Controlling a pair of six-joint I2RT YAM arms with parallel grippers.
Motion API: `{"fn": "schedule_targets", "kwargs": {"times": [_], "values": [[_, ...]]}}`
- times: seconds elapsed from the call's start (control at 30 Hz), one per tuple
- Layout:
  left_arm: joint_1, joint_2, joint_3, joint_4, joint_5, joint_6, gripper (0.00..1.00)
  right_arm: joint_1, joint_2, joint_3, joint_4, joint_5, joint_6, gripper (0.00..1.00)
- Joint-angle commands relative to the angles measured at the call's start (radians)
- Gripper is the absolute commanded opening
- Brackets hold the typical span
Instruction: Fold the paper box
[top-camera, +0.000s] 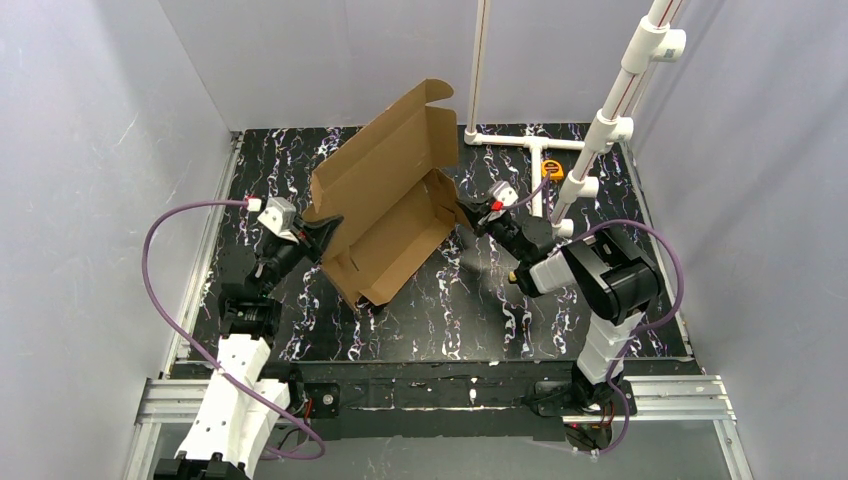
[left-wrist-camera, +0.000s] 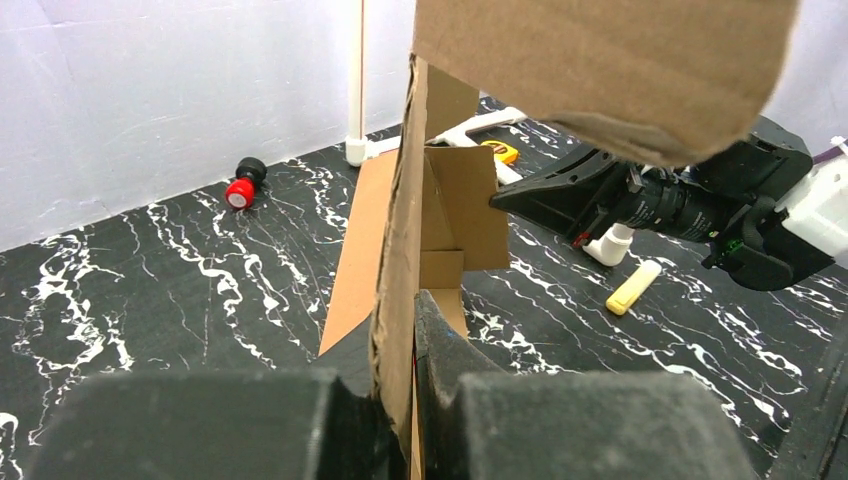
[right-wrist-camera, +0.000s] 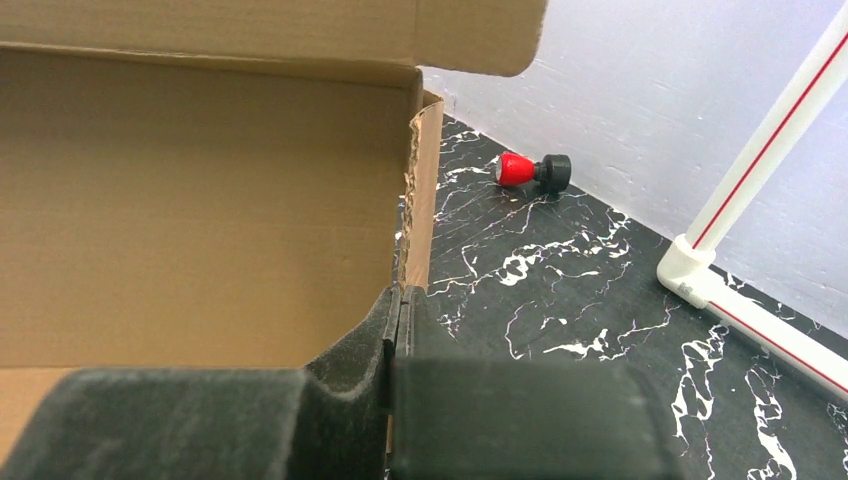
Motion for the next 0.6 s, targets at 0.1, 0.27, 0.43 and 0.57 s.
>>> {"fn": "schedule_targets", "kwargs": {"times": [0.1,0.27,0.43,0.57], "values": [[0.007,-0.021,-0.021,-0.038,0.097,-0.016,0.00,0.005,-0.025,-0.053,0.030,-0.073,-0.012,0.01],[0.007,-0.045,-0.034,-0.054,0.132,-0.023,0.00,0.011,-0.036,-0.077,0.021,-0.092,-0.013,0.01],[0.007,-0.068,-0.055,-0.067,0.148,-0.026,0.00,0.021,-0.052,-0.097,-0.012,-0.110,-0.025,0.03],[0.007,-0.071,-0.058,-0.085,0.171,-0.012,0.00,0.022,-0.059,-0.105,-0.019,-0.116,-0.034,0.09]]}}
